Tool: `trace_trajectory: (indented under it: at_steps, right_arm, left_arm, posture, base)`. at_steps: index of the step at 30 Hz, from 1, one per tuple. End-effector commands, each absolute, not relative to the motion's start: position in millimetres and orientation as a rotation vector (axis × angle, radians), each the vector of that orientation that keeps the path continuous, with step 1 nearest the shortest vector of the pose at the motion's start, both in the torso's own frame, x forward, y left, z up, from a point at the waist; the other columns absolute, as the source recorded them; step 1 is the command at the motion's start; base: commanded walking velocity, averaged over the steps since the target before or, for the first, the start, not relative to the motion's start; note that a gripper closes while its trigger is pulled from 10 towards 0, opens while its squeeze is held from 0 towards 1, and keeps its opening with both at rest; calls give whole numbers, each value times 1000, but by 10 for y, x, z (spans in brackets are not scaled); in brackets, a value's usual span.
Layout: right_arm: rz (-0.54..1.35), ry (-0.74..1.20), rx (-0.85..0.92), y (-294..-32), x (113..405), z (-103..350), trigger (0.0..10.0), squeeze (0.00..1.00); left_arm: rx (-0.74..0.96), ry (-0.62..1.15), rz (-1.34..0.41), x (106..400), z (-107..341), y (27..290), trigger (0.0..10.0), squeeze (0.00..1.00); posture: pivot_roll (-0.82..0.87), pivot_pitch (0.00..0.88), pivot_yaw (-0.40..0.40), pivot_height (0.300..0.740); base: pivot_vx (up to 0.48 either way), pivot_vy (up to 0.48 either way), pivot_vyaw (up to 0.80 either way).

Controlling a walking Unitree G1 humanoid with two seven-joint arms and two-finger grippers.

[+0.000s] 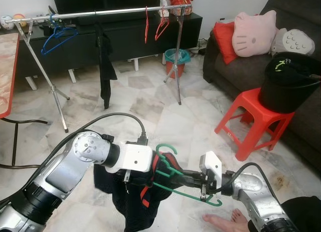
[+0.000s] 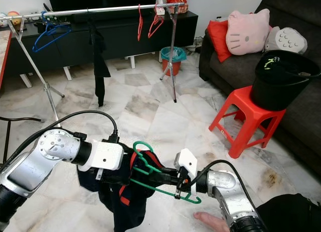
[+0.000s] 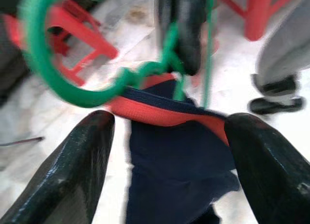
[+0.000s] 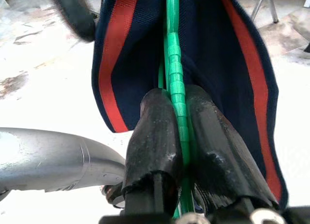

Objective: Hang hanger

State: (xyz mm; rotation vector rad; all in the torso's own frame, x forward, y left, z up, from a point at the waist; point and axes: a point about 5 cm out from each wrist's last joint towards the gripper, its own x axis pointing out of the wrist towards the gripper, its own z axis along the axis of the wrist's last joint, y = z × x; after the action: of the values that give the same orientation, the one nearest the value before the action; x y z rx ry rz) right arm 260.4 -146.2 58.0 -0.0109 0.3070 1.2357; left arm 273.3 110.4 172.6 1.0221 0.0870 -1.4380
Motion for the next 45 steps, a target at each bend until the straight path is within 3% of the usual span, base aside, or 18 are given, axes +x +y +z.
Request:
trace_trajectory:
  at_steps: [1,2,12,16,20,28,34,45]
  right_arm:
    - [1222,268,-15,-1483,2652,645,0,0]
    - [1222,268,-15,-1482,2650,644,0,0]
    - [1135,242,-47,-1489,2717,625,0,0]
    - [918,195,-104,-1593,2887,645,0,0]
    - [871,176,-110,-1614,2920,664,0,0]
    - [723,123,-111,-1681,2994,694,0,0]
    - [651,70,-93,-1645,3076,765,0,0]
    - [491,1,-102,-1679,3271,913,0,0]
  left_arm:
    - [1040,59,-1396,2784,1774,1092,10000,706]
    - [1037,53,-1390,2790,1782,1093,10000,0]
    - [1010,53,-1286,2886,1750,1183,10000,0]
    - [1015,41,-1186,2961,1745,1267,10000,0]
    - [1010,36,-1144,2992,1744,1284,10000,0]
    - [971,-34,-889,3211,1823,1336,10000,0]
    - [813,-5,-755,3295,1768,1246,10000,0]
    - [638,-18,-719,3295,1738,1028,10000,0]
  posture:
    - [-73,0,-45,740]
    - [-73,0,-45,740]
    - [-75,0,-46,740]
    - [-75,0,-47,740]
    - [-78,0,-44,740]
    - [-81,0,-44,740]
    - [-86,0,-40,740]
    - [-92,0,-43,740]
  base:
    - [0,0,0]
    - [0,0,0]
    - [0,0,0]
    - [0,0,0]
    - [0,0,0]
    - [0,0,0]
    - [0,0,0]
    - [0,0,0]
